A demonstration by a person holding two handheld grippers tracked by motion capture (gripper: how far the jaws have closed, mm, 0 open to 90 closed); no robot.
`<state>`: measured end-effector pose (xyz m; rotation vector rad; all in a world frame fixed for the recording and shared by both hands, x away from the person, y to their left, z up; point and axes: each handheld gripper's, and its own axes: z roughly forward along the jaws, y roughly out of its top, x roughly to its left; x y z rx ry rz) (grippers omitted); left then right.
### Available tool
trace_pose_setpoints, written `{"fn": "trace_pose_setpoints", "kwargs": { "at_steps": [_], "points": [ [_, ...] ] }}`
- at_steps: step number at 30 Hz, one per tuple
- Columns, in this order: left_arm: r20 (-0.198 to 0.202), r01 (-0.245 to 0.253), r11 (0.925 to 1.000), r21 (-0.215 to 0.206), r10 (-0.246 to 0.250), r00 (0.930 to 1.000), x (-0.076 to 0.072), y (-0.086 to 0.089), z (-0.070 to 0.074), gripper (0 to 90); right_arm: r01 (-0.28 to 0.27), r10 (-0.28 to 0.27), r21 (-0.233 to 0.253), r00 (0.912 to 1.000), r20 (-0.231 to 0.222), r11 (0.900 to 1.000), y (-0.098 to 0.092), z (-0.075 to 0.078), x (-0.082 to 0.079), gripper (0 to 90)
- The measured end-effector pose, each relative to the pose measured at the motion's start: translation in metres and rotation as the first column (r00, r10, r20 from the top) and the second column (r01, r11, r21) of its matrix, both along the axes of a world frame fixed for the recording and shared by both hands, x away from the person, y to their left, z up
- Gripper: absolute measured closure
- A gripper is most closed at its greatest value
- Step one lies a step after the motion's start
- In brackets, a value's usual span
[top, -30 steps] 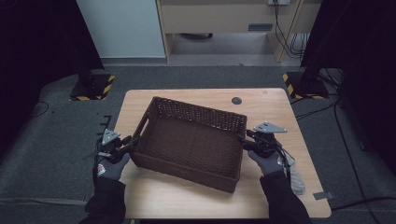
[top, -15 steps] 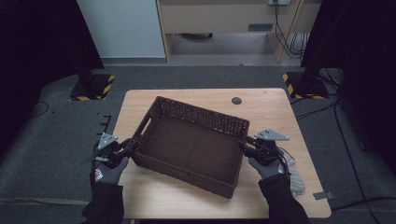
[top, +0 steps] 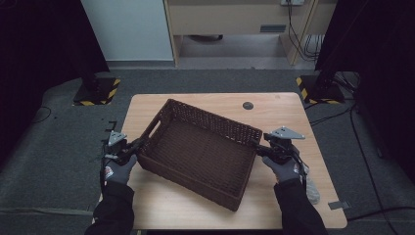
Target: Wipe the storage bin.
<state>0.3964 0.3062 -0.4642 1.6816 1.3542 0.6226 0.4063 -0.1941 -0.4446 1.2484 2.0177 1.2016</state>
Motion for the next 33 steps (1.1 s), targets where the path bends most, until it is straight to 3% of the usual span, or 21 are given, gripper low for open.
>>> {"fn": "trace_pose_setpoints", "kwargs": {
  "at_steps": [6, 15, 21, 24, 26, 29, 33],
  "points": [
    [0.049, 0.027, 0.9989, -0.040, -0.025, 0.9985, -0.008, 0.000, 0.008, 54.4, -0.001, 0.001, 0.033, 0.9999, -0.012, 0.999, 0.000, -0.003, -0.003, 54.9],
    [0.072, 0.008, 0.9999, -0.008, -0.007, 0.9974, -0.040, 0.002, 0.016, 49.1, 0.004, -0.003, 0.029, 0.9995, -0.030, 1.000, -0.001, 0.000, -0.016, 54.9],
    [0.077, -0.011, 0.9999, 0.010, 0.011, 0.9970, -0.035, -0.002, 0.013, 48.3, -0.017, 0.018, 0.019, 0.9992, -0.036, 1.000, -0.004, 0.004, -0.023, 52.6],
    [0.068, -0.012, 0.9999, 0.001, 0.012, 0.9976, -0.029, -0.002, 0.011, 51.2, -0.017, 0.017, 0.029, 0.9998, 0.006, 0.999, -0.006, 0.008, -0.019, 48.6],
    [0.066, -0.025, 0.9995, 0.017, 0.023, 0.9975, -0.025, -0.004, 0.010, 54.4, -0.010, 0.009, 0.018, 0.9995, 0.029, 1.000, -0.006, 0.009, -0.014, 48.6],
    [0.067, -0.029, 0.9992, 0.028, 0.027, 0.9974, -0.019, -0.006, 0.010, 55.9, -0.001, 0.002, -0.010, 0.9996, 0.029, 1.000, -0.006, 0.006, -0.006, 50.1],
    [0.079, -0.035, 0.9990, 0.028, 0.033, 0.9963, -0.009, -0.009, 0.009, 56.3, 0.011, -0.011, -0.006, 0.9994, 0.033, 1.000, -0.010, 0.005, -0.003, 54.2]
  ]
}}
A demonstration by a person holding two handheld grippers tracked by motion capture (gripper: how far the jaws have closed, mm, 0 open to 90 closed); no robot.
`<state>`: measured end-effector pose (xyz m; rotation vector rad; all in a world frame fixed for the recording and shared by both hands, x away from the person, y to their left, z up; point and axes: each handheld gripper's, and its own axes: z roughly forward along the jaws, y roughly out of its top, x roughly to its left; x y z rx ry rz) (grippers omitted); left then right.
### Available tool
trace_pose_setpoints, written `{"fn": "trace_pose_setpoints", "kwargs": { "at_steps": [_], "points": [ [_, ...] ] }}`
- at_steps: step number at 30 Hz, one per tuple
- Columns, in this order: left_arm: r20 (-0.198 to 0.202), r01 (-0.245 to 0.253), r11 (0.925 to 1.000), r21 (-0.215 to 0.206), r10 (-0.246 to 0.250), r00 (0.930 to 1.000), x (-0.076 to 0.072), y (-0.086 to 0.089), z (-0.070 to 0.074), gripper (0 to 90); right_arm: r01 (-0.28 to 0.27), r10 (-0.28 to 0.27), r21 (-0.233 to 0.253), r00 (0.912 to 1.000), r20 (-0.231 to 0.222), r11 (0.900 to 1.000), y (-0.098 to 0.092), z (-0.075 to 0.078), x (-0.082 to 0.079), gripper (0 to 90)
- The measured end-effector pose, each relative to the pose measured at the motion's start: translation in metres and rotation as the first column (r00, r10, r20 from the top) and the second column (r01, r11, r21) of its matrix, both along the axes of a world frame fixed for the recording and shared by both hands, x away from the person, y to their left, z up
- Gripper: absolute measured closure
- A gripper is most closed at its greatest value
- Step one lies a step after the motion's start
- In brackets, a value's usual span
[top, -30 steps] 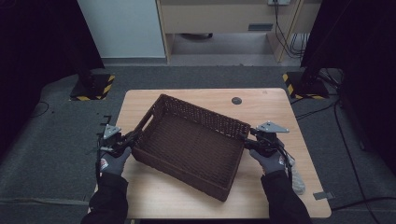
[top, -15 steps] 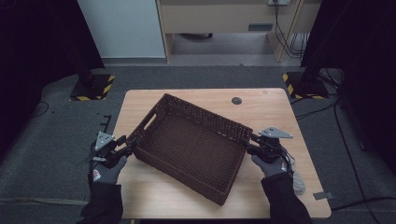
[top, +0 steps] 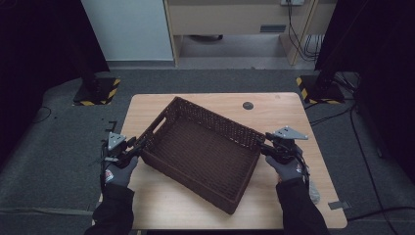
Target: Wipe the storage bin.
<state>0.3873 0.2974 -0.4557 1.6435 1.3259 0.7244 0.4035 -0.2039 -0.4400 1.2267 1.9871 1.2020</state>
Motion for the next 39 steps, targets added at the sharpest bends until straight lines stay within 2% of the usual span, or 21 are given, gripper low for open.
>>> {"fn": "trace_pose_setpoints", "kwargs": {
  "at_steps": [4, 9, 15, 16, 22, 24, 26, 27, 30, 35, 36, 39],
  "points": [
    [0.011, 0.003, 0.9999, -0.013, -0.003, 0.9999, 0.006, 0.000, -0.002, 56.4, 0.019, -0.019, -0.014, 0.9998, -0.004, 1.000, -0.002, -0.003, 0.004, 49.8],
    [0.016, 0.010, 0.9994, -0.034, -0.009, 0.9998, 0.003, 0.001, -0.002, 54.7, 0.016, -0.016, -0.038, 0.9998, -0.015, 0.999, 0.002, -0.007, 0.006, 52.1],
    [0.042, 0.011, 0.9985, -0.055, -0.008, 0.9991, -0.013, 0.002, 0.005, 44.2, 0.006, -0.007, -0.048, 0.9997, -0.023, 0.999, 0.000, -0.005, 0.000, 53.2],
    [0.044, 0.008, 0.9988, -0.048, -0.006, 0.9990, -0.015, 0.002, 0.006, 43.6, 0.001, -0.003, -0.044, 0.9996, -0.028, 0.999, -0.001, -0.005, -0.002, 53.1],
    [0.037, 0.028, 0.9965, -0.079, -0.025, 0.9990, -0.028, -0.004, 0.009, 42.8, -0.009, 0.007, -0.048, 0.9990, -0.043, 0.999, -0.001, -0.003, -0.016, 52.1],
    [0.033, 0.049, 0.9960, -0.075, -0.047, 0.9984, -0.027, -0.011, 0.009, 42.8, -0.011, 0.009, -0.048, 0.9991, -0.042, 0.999, -0.001, -0.002, -0.017, 51.8],
    [0.043, 0.040, 0.9985, -0.036, -0.039, 0.9983, -0.026, -0.017, 0.008, 39.5, -0.020, 0.018, -0.045, 0.9988, -0.047, 0.999, -0.001, -0.001, -0.017, 51.8],
    [0.043, 0.040, 0.9987, -0.032, -0.038, 0.9983, -0.025, -0.017, 0.008, 39.3, -0.022, 0.020, -0.042, 0.9992, -0.035, 0.999, -0.002, 0.000, -0.016, 52.8],
    [0.048, 0.038, 0.9979, -0.053, -0.035, 0.9982, -0.018, -0.016, 0.007, 39.5, -0.030, 0.030, -0.044, 0.9994, -0.017, 0.999, -0.003, -0.001, -0.012, 55.8],
    [0.063, 0.040, 0.9987, -0.033, -0.037, 0.9973, 0.002, -0.016, 0.005, 39.1, -0.036, 0.033, -0.075, 0.9985, -0.043, 0.997, -0.001, -0.004, -0.006, 69.5],
    [0.064, 0.037, 0.9986, -0.037, -0.035, 0.9974, 0.003, -0.016, 0.005, 38.9, -0.048, 0.044, -0.062, 0.9975, -0.055, 0.997, 0.000, -0.005, -0.007, 73.2],
    [0.052, 0.039, 0.9974, -0.060, -0.036, 0.9980, -0.002, -0.015, 0.006, 39.2, -0.046, 0.042, -0.088, 0.9978, -0.051, 0.995, 0.002, -0.004, -0.011, 73.9]
  ]
}}
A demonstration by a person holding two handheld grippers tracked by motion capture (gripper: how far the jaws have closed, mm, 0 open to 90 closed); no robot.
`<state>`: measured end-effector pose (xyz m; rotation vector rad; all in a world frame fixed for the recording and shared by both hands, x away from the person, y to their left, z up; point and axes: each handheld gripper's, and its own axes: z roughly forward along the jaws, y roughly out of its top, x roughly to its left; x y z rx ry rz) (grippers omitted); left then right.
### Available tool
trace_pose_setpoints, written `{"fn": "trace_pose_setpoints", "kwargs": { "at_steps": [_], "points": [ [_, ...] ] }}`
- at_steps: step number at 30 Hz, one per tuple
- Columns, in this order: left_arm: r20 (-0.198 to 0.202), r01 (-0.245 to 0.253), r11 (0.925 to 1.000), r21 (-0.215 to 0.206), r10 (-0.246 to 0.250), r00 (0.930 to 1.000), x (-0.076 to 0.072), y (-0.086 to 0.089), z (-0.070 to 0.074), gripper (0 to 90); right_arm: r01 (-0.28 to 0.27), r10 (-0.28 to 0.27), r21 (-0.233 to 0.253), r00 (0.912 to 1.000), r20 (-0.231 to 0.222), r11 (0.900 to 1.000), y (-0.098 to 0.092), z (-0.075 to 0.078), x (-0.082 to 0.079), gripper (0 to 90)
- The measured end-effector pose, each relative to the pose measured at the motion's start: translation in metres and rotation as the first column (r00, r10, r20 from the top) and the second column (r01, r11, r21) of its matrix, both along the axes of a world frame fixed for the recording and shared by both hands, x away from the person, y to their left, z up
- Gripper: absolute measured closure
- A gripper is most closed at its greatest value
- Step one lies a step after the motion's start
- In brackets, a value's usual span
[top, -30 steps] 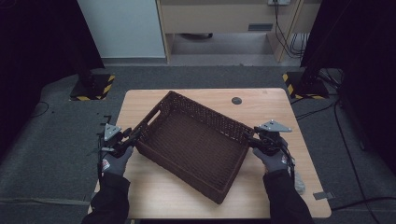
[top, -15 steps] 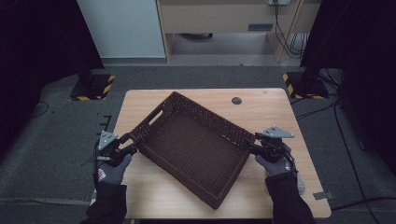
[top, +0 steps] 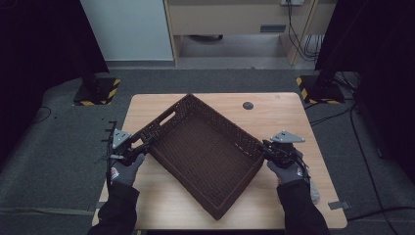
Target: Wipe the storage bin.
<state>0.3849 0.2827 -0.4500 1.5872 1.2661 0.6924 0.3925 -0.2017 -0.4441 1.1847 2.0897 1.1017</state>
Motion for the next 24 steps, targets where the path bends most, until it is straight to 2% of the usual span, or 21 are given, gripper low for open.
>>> {"fn": "trace_pose_setpoints", "kwargs": {
  "at_steps": [5, 11, 13, 14, 15, 18, 24],
  "points": [
    [-0.018, 0.027, 0.9995, -0.016, -0.027, 0.9995, -0.013, -0.003, -0.001, 38.6, -0.015, 0.015, 0.021, 0.9998, -0.008, 1.000, 0.000, -0.001, -0.013, 73.9],
    [-0.027, 0.067, 0.9977, 0.013, -0.067, 0.9974, -0.020, -0.016, -0.001, 40.4, -0.053, 0.054, 0.038, 0.9980, -0.033, 0.998, 0.004, 0.001, -0.027, 72.2],
    [-0.032, 0.079, 0.9965, 0.026, -0.078, 0.9964, -0.022, -0.023, -0.001, 40.4, -0.073, 0.074, 0.037, 0.9963, -0.042, 0.997, 0.004, 0.003, -0.027, 68.0],
    [-0.035, 0.088, 0.9956, 0.033, -0.087, 0.9956, -0.022, -0.027, -0.002, 40.4, -0.077, 0.079, 0.051, 0.9960, -0.043, 0.996, 0.003, 0.004, -0.026, 65.9],
    [-0.039, 0.095, 0.9947, 0.040, -0.093, 0.9949, -0.022, -0.031, -0.003, 40.4, -0.082, 0.083, 0.055, 0.9961, -0.027, 0.995, 0.003, 0.005, -0.025, 64.3],
    [-0.036, 0.069, 0.9939, 0.087, -0.066, 0.9972, -0.018, -0.039, -0.003, 36.8, -0.083, 0.083, 0.065, 0.9965, 0.001, 0.994, 0.001, 0.006, -0.020, 62.2],
    [-0.039, 0.087, 0.9908, 0.104, -0.083, 0.9958, 0.004, -0.046, -0.007, 34.3, -0.101, 0.100, 0.071, 0.9947, 0.023, 0.992, 0.001, 0.003, -0.006, 60.7]
  ]
}}
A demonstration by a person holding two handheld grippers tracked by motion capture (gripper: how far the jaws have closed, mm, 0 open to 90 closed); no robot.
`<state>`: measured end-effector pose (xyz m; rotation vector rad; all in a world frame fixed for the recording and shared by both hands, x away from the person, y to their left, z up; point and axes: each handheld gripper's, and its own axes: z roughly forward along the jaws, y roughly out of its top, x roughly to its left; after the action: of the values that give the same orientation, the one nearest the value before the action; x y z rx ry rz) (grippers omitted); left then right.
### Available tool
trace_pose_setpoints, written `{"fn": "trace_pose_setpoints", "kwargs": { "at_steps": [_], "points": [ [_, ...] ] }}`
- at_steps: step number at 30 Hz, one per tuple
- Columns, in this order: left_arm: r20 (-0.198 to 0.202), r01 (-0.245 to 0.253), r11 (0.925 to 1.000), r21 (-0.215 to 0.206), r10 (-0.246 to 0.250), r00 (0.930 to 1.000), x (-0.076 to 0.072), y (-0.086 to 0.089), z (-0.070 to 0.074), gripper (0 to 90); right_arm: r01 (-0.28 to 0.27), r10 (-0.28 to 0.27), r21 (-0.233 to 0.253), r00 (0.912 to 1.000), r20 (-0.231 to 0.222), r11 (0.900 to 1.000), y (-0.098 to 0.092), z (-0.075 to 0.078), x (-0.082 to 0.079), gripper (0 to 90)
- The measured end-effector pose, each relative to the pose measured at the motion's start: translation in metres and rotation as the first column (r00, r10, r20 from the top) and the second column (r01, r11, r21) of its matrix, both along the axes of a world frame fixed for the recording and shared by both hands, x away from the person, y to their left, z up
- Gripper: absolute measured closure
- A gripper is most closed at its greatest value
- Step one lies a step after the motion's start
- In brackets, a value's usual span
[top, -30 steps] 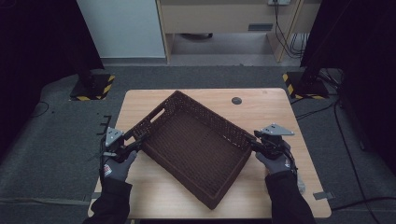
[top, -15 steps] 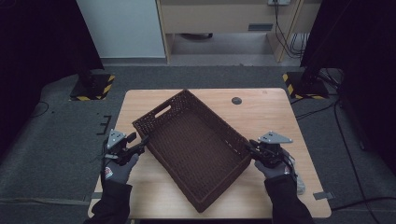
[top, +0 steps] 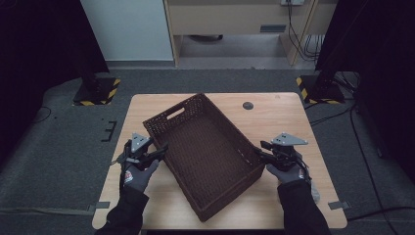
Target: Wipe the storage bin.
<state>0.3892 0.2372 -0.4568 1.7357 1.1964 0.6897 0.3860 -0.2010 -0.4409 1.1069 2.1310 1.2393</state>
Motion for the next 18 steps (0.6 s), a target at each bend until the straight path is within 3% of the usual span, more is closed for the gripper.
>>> {"fn": "trace_pose_setpoints", "kwargs": {
  "at_steps": [2, 8, 11, 14, 16, 18],
  "points": [
    [-0.014, -0.003, 0.9998, -0.021, 0.003, 0.9999, 0.010, -0.001, 0.000, 34.7, -0.007, 0.007, 0.001, 1.0000, 0.005, 1.000, 0.001, -0.001, 0.002, 60.9],
    [-0.030, 0.001, 1.0000, -0.007, -0.002, 0.9996, 0.035, -0.009, 0.001, 35.4, -0.031, 0.031, 0.016, 0.9992, -0.026, 0.999, 0.002, -0.002, 0.003, 71.0],
    [-0.033, 0.005, 0.9998, 0.019, -0.004, 0.9994, 0.036, -0.010, 0.002, 37.4, -0.045, 0.046, 0.002, 0.9983, -0.037, 0.999, 0.004, -0.001, 0.000, 74.0],
    [-0.037, 0.012, 0.9996, -0.024, -0.013, 0.9992, 0.032, -0.006, 0.000, 39.4, -0.048, 0.046, -0.042, 0.9979, -0.045, 0.998, 0.008, -0.005, -0.005, 73.7],
    [-0.038, 0.016, 0.9990, -0.042, -0.017, 0.9991, 0.029, -0.003, 0.001, 40.0, -0.044, 0.042, -0.033, 0.9980, -0.046, 0.998, 0.008, -0.007, -0.007, 74.1],
    [-0.025, 0.015, 0.9995, -0.029, -0.016, 0.9996, 0.024, -0.002, 0.003, 39.6, -0.043, 0.042, -0.024, 0.9979, -0.050, 0.999, 0.007, -0.007, -0.008, 73.8]
  ]
}}
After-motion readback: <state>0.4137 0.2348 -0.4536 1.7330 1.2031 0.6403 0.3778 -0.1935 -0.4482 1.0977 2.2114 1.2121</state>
